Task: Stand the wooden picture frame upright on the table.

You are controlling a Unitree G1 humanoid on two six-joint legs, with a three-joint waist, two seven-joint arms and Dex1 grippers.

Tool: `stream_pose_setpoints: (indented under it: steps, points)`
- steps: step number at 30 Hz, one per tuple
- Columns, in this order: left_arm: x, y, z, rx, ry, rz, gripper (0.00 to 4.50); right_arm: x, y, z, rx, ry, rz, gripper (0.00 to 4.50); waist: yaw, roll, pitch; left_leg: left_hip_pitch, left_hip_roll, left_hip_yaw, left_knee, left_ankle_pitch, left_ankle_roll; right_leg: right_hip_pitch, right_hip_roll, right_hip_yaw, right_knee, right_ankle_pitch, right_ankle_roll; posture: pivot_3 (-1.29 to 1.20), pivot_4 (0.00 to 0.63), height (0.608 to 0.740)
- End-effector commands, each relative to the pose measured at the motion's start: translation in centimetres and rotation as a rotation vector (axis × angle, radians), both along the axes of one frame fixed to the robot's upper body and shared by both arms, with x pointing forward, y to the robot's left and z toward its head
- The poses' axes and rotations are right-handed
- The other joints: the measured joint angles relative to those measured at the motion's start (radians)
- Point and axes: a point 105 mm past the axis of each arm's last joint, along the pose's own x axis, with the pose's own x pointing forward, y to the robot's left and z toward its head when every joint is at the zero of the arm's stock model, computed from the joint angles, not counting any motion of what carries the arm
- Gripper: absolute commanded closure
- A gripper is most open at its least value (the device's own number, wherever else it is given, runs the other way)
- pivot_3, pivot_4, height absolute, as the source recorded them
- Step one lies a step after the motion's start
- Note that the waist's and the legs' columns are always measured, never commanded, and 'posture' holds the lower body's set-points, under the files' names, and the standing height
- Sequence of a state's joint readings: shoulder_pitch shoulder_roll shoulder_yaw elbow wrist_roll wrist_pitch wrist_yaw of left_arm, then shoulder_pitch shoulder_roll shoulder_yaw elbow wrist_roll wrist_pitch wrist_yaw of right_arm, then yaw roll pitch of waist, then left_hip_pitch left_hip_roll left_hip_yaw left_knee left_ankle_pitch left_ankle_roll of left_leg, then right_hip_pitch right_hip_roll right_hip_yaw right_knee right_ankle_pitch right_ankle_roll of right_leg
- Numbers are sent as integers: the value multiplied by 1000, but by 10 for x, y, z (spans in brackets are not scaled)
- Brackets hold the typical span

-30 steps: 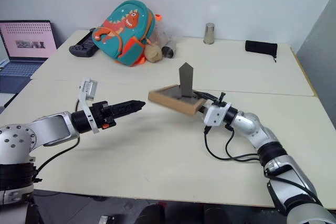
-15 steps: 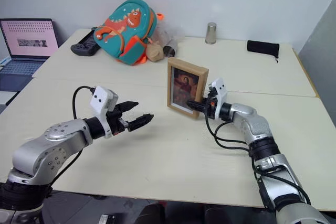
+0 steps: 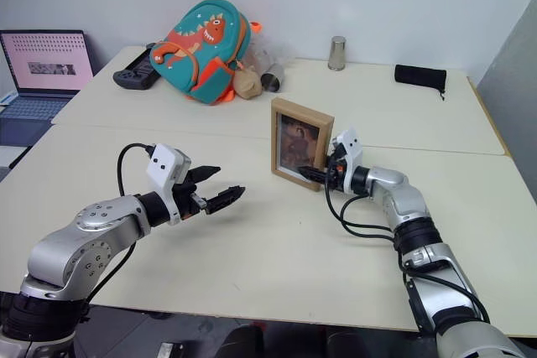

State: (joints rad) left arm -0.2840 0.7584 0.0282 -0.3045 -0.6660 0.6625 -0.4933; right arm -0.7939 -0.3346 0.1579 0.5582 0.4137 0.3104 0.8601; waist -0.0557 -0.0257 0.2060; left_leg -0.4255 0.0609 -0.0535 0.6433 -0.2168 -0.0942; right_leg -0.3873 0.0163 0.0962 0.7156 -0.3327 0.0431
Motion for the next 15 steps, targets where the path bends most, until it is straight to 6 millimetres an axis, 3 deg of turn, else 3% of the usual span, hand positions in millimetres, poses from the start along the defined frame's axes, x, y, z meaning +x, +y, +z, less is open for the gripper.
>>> stream_pose_setpoints:
  steps: [1, 3, 10, 12, 15]
  points:
    - [2, 7, 8, -13, -46, 24, 0, -5, -18, -3, 47, 46, -47, 408, 0, 0, 0, 0, 0, 0, 0, 0, 0, 0, 0, 0, 0, 0, 0, 0, 0, 740]
    - [3, 9, 7, -10, -42, 25, 0, -9, -30, -5, 19, 35, -72, 63, 0, 0, 0, 0, 0, 0, 0, 0, 0, 0, 0, 0, 0, 0, 0, 0, 0, 740]
    - [11, 24, 10, -10, -45, 69, 0, -41, -78, -8, -122, -18, -194, 63, 0, 0, 0, 0, 0, 0, 0, 0, 0, 0, 0, 0, 0, 0, 0, 0, 0, 740]
    - [15, 28, 15, -13, -47, 76, 0, -59, -96, 1, -151, -49, -287, 63, 0, 0, 0, 0, 0, 0, 0, 0, 0, 0, 0, 0, 0, 0, 0, 0, 0, 740]
    - [17, 32, 18, -7, -48, 75, 0, -74, -103, 11, -152, -77, -347, 63, 0, 0, 0, 0, 0, 0, 0, 0, 0, 0, 0, 0, 0, 0, 0, 0, 0, 740]
